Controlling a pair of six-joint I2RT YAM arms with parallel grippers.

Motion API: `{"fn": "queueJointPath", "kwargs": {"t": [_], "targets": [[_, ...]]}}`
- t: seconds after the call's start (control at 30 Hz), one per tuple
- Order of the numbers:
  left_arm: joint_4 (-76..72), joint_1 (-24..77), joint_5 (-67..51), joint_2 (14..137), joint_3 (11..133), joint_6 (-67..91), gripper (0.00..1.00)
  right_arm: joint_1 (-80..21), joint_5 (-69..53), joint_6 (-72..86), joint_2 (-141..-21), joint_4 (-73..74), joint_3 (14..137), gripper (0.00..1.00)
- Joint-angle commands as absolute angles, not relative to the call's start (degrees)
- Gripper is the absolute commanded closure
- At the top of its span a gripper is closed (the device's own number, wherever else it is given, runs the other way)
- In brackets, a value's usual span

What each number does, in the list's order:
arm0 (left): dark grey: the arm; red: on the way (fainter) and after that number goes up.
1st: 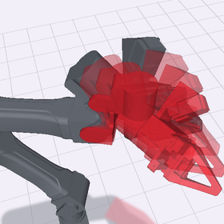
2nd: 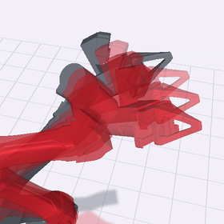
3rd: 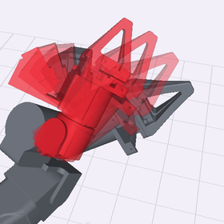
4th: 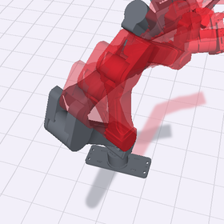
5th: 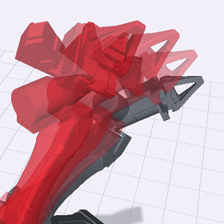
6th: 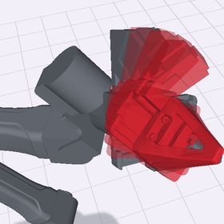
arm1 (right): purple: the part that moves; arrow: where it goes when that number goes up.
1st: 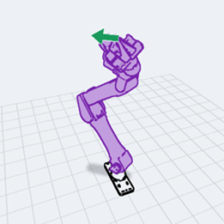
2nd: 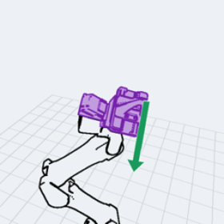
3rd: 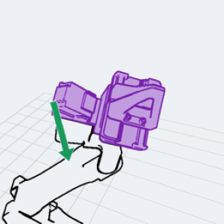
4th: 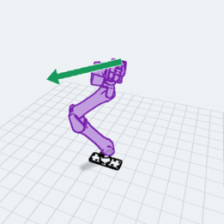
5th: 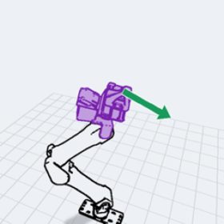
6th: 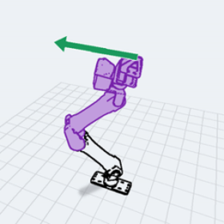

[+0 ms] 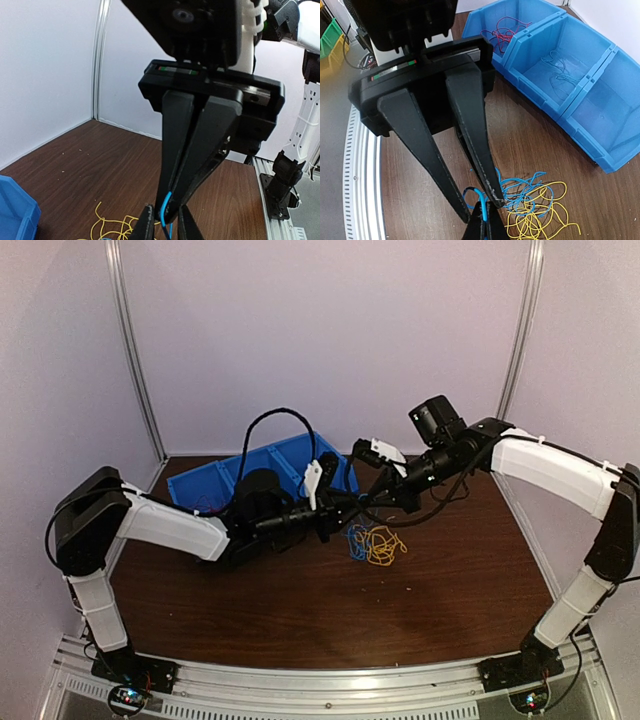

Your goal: Untangle the cables

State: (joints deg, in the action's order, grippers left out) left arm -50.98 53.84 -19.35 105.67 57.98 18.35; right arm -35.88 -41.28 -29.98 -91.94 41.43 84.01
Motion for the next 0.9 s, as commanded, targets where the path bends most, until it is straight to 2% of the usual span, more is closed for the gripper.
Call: {"fn": "queueJointPath", "kwargs": {"t": [0.0, 0.13, 0.2, 0.37, 0.47, 0.57, 0.67, 0.7, 0.8, 0.87], "targets": [[-42.04, 54.4, -19.27, 103.2, 61.36, 16.44, 1.0, -35.12, -36.18, -29.35, -90.42, 34.77, 80.61, 1.0], [-35.87, 54.4, -17.99, 98.16, 61.79, 13.62, 1.0, -32.8, -37.28, -28.25, -90.97, 30.27, 76.98, 0.88], [-34.14, 54.4, -17.9, 96.25, 62.21, 13.07, 1.0, -32.67, -37.92, -28.33, -92.4, 28.48, 75.66, 0.85], [-29.89, 54.4, -18.04, 92.7, 64.47, 13.21, 1.0, -32.69, -42.14, -27.47, -99.01, 28.02, 78.29, 0.86], [-28.98, 54.4, -17.12, 90.05, 64.43, 13.52, 1.0, -32.69, -44.0, -26.51, -102.01, 26.41, 79.2, 0.91], [-26.31, 54.36, -13.41, 88.05, 64.06, 13.57, 1.0, -32.58, -44.79, -26.14, -104.41, 27.08, 80.2, 0.94], [-27.04, 54.36, -8.91, 87.35, 59.72, 14.03, 1.0, -32.18, -44.43, -26.04, -103.72, 26.93, 78.86, 0.92], [-27.26, 54.34, -7.03, 87.59, 58.04, 14.62, 0.97, -31.75, -44.13, -25.8, -102.91, 26.49, 78.36, 0.89], [-28.47, 54.4, -5.62, 89.36, 53.41, 16.61, 0.73, -29.68, -43.34, -25.24, -100.16, 25.51, 75.84, 0.81], [-28.86, 54.4, -5.06, 90.86, 51.0, 18.51, 0.62, -27.87, -43.18, -25.18, -98.71, 25.4, 74.24, 0.74]]}}
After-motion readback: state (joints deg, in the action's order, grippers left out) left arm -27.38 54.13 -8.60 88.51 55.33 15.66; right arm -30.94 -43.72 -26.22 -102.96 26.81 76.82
